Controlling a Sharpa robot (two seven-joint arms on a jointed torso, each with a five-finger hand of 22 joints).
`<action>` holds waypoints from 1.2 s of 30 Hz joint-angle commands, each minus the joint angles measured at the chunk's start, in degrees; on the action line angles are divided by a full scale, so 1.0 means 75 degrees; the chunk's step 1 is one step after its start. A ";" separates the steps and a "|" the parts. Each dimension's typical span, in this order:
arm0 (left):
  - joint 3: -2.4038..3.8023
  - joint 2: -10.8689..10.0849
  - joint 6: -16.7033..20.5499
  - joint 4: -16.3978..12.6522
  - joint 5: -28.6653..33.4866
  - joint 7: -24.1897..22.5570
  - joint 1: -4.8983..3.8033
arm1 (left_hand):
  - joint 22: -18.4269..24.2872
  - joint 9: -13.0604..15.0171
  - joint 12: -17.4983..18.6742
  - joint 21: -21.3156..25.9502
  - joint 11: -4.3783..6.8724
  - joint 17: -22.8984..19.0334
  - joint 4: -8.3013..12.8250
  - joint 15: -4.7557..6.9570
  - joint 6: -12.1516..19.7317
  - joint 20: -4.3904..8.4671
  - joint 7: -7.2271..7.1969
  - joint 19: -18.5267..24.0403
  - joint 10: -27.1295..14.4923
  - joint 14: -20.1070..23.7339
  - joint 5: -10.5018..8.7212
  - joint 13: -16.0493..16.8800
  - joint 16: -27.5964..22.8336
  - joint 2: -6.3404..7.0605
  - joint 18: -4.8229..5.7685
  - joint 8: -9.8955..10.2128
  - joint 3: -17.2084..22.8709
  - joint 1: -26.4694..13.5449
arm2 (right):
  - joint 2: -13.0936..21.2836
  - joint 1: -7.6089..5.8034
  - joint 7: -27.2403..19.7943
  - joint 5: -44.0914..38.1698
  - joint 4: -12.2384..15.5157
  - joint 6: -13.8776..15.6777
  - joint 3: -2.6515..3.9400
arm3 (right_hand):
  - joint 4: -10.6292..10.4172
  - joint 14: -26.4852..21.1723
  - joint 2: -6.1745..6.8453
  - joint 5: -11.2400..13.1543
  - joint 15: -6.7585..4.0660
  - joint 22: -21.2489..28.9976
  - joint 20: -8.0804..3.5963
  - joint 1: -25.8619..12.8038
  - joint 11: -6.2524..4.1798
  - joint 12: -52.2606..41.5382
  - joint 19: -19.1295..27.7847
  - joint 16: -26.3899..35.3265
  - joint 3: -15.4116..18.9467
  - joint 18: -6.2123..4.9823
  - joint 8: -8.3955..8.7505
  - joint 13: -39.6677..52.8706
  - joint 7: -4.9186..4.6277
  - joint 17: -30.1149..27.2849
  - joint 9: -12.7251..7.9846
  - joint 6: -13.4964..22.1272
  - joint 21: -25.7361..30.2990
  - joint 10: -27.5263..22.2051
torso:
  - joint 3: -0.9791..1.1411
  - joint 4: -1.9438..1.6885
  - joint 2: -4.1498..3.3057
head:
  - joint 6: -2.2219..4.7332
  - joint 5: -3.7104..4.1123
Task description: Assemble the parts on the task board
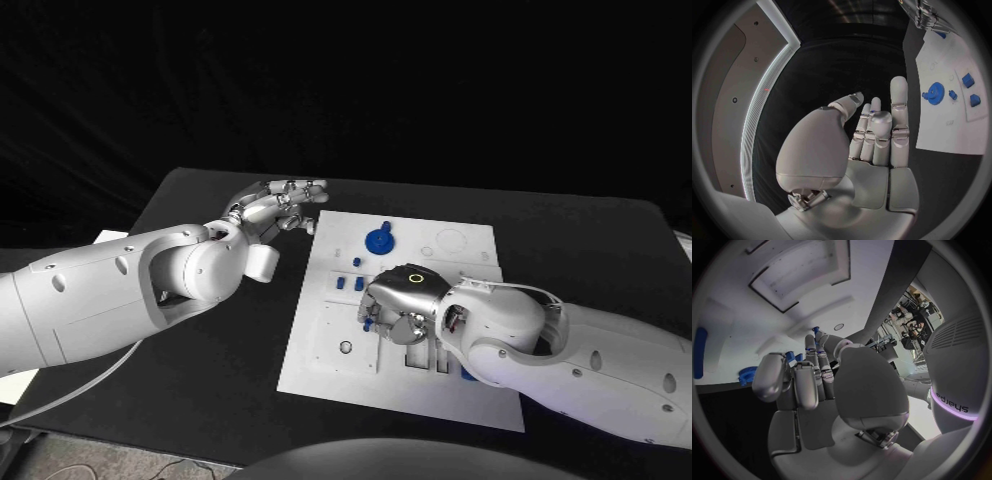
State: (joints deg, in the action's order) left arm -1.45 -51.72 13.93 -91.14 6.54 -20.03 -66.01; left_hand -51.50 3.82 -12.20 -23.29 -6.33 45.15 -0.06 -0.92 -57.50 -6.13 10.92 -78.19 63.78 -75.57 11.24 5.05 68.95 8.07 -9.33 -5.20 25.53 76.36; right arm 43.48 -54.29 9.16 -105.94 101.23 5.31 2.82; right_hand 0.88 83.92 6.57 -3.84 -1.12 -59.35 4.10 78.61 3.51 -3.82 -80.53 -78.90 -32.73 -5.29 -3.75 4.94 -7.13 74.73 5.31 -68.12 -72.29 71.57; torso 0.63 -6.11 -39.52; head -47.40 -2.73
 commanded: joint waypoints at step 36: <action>0.0004 -0.0006 -0.0225 -0.0015 0.0029 0.0047 -0.0003 | 0.0011 0.0003 -0.0046 0.0043 0.0003 -0.0042 -0.0008 -0.0014 0.0055 -0.0009 -0.0005 0.0058 -0.0068 0.0079 0.0045 0.0010 -0.0038 -0.0006 -0.0118 0.0008 -0.0051 -0.0011 | -0.0190 0.0047 0.0316 -0.0329 -0.0260 0.0595 -0.0085 | -0.0262 0.0307 0.0472 0.0011 0.0231 0.0756 0.0243 -0.0647 0.0321 -0.0021 0.0248 0.0352 0.0877 -0.0190 0.0037 -0.0172 -0.0300 -0.0558 -0.0207 0.1019 0.0490 -0.1338 | 0.0001 0.0008 0.0008 | -0.0021 -0.0029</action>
State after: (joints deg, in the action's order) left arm -1.45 -51.81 13.46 -91.17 6.54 -19.65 -66.01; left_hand -51.51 3.82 -12.20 -23.29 -6.33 44.88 -0.06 -1.12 -57.50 -6.13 10.92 -78.19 63.78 -75.37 11.24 5.03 68.95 8.07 -9.34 -5.20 25.53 76.36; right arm 41.99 -54.03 9.93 -107.18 99.29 6.85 2.21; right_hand -1.03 83.92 9.94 -3.96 0.32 -53.81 5.86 74.02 5.94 -3.79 -78.77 -76.37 -26.35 -6.18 -3.78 3.52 -9.39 70.66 3.81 -60.74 -68.72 61.70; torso 0.62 -6.06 -39.48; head -47.67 -3.04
